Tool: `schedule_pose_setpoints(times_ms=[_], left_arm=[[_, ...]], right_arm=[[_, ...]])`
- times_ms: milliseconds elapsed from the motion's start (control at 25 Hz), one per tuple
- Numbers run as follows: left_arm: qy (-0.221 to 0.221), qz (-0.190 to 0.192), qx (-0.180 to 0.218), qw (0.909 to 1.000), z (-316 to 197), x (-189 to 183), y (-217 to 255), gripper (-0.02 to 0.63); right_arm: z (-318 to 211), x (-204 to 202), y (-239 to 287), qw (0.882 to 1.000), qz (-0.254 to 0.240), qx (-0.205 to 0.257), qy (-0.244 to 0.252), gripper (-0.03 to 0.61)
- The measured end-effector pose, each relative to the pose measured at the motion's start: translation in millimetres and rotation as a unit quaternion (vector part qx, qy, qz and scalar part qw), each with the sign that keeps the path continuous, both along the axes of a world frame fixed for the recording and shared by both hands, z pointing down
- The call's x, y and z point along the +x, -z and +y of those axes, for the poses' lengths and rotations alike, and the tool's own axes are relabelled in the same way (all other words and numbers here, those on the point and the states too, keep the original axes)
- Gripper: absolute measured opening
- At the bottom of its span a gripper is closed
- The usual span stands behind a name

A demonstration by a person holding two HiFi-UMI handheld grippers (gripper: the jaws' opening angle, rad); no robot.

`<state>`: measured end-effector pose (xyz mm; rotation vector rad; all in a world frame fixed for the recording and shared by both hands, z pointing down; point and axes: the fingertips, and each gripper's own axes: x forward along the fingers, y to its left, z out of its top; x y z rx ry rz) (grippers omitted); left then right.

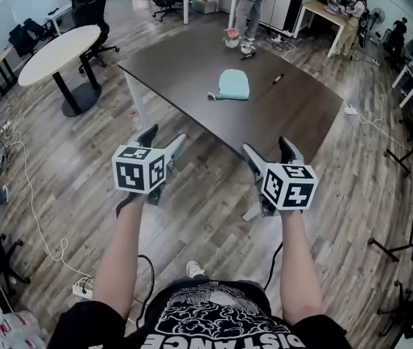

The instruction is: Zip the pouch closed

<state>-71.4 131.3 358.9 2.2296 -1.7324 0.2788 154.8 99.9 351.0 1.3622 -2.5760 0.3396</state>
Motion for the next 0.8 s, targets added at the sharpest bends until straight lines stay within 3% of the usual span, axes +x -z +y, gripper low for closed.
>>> schedule_pose_setpoints(times_ms=[800], left_arm=[[-0.048, -0.008, -0.004, 0.9988, -36.6, -11.6, -17.6, 0.356]], right_arm=[[-24.8, -27.5, -1.6, 0.999, 0.006, 0.017, -0.029, 0.431]])
